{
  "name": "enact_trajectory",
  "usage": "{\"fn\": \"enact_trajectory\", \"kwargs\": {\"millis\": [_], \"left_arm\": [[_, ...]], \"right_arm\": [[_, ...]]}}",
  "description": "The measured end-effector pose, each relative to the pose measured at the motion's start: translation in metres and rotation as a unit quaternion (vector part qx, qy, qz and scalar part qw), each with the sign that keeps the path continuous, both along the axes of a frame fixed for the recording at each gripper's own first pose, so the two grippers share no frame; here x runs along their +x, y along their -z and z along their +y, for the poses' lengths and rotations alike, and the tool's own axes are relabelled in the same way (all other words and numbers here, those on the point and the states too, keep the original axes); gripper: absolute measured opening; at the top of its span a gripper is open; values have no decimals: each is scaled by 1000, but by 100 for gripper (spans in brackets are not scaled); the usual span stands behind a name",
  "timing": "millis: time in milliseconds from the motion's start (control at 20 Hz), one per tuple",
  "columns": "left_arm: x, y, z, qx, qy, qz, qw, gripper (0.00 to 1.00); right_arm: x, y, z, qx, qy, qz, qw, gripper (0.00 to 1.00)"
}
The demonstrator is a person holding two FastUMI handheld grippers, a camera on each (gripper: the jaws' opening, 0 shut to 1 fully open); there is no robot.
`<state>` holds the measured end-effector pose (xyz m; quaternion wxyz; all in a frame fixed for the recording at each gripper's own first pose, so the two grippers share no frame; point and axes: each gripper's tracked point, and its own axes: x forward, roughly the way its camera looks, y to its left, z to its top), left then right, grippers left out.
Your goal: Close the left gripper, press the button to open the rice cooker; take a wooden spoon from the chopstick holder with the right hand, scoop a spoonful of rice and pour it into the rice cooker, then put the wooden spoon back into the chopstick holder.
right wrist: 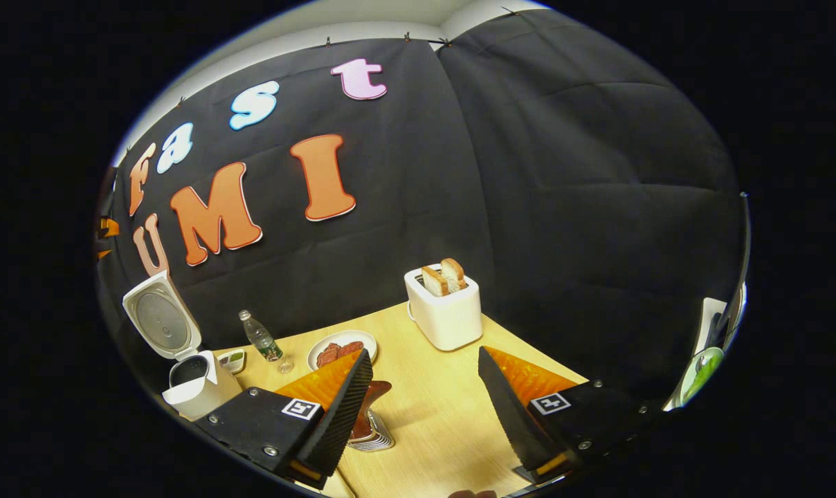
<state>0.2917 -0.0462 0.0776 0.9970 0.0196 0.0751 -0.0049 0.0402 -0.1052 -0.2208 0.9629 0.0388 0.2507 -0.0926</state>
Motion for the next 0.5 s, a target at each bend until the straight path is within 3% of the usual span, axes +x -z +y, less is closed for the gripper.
{"fn": "enact_trajectory", "kwargs": {"millis": [250,500], "left_arm": [[59,38,15,33,-30,41,998,98],[88,94,34,27,-51,92,994,98]], "right_arm": [[-5,-1,-7,-12,17,4,1000,95],[-7,-5,-6,-19,24,1,1000,95]]}}
